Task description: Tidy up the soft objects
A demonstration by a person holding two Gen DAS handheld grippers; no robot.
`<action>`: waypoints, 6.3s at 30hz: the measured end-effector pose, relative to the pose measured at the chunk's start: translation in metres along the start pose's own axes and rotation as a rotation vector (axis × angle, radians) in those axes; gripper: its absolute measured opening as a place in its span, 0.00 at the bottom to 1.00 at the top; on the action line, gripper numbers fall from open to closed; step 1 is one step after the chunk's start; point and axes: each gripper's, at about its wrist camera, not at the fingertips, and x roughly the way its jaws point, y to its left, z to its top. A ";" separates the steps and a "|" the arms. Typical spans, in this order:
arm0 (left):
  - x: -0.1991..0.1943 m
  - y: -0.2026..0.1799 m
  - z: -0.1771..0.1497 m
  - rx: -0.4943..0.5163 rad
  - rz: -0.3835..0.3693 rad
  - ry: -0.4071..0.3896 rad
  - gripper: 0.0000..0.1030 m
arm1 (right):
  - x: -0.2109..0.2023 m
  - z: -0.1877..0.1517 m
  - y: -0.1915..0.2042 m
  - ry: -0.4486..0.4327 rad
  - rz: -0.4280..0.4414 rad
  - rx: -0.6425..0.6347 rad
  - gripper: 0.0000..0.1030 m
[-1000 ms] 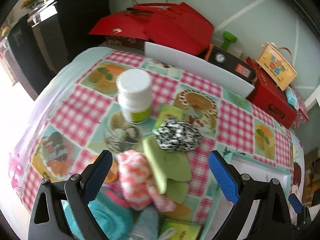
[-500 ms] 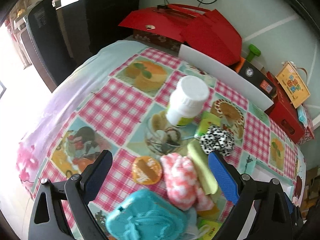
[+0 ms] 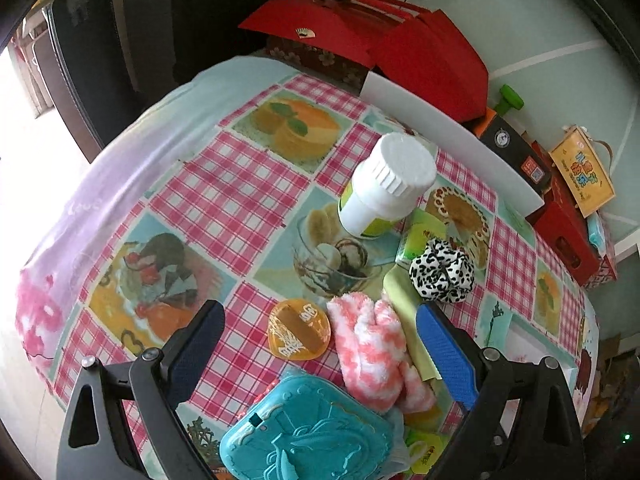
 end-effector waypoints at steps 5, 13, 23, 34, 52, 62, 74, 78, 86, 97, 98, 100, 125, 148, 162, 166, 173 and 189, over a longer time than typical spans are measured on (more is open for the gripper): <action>0.008 -0.005 -0.002 0.010 -0.023 0.028 0.94 | 0.009 -0.002 0.004 0.002 0.022 -0.004 1.00; 0.013 -0.016 -0.005 0.046 -0.035 0.039 0.94 | 0.013 -0.003 0.009 -0.007 0.099 0.013 1.00; 0.018 -0.019 -0.006 0.049 -0.035 0.052 0.94 | 0.017 0.000 0.005 -0.012 0.115 0.031 1.00; 0.026 -0.019 -0.006 0.043 -0.033 0.075 0.94 | 0.030 0.000 0.011 0.008 0.138 0.023 0.89; 0.037 -0.023 -0.004 0.049 -0.047 0.110 0.93 | 0.048 0.000 0.010 0.049 0.201 0.040 0.60; 0.042 -0.027 -0.006 0.060 -0.067 0.130 0.84 | 0.057 -0.002 0.016 0.065 0.222 0.020 0.46; 0.044 -0.031 -0.008 0.082 -0.075 0.139 0.77 | 0.060 -0.001 0.005 0.051 0.232 0.067 0.18; 0.047 -0.033 -0.006 0.102 -0.083 0.145 0.77 | 0.055 0.000 -0.001 0.031 0.233 0.083 0.09; 0.054 -0.042 -0.007 0.147 -0.092 0.166 0.60 | 0.051 0.003 -0.011 0.023 0.217 0.110 0.08; 0.065 -0.052 -0.011 0.197 -0.082 0.185 0.44 | 0.052 0.003 -0.014 0.028 0.216 0.123 0.08; 0.066 -0.053 -0.011 0.198 -0.086 0.187 0.40 | 0.052 0.003 -0.014 0.029 0.216 0.121 0.08; 0.068 -0.054 -0.011 0.200 -0.091 0.186 0.36 | 0.053 0.003 -0.014 0.030 0.218 0.122 0.08; 0.052 -0.044 -0.005 0.133 -0.170 0.148 0.14 | 0.047 0.003 -0.019 -0.001 0.343 0.198 0.03; -0.019 -0.031 0.013 0.068 -0.289 -0.064 0.14 | -0.010 0.023 -0.020 -0.156 0.538 0.253 0.02; -0.065 -0.025 0.014 0.057 -0.353 -0.178 0.14 | -0.062 0.030 -0.023 -0.287 0.591 0.233 0.02; -0.076 -0.028 0.013 0.072 -0.371 -0.205 0.14 | -0.074 0.029 -0.029 -0.314 0.581 0.239 0.02; -0.088 -0.045 0.006 0.120 -0.420 -0.221 0.14 | -0.102 0.022 -0.048 -0.387 0.529 0.257 0.02; -0.101 -0.141 -0.042 0.382 -0.510 -0.165 0.14 | -0.188 -0.030 -0.149 -0.574 0.274 0.445 0.02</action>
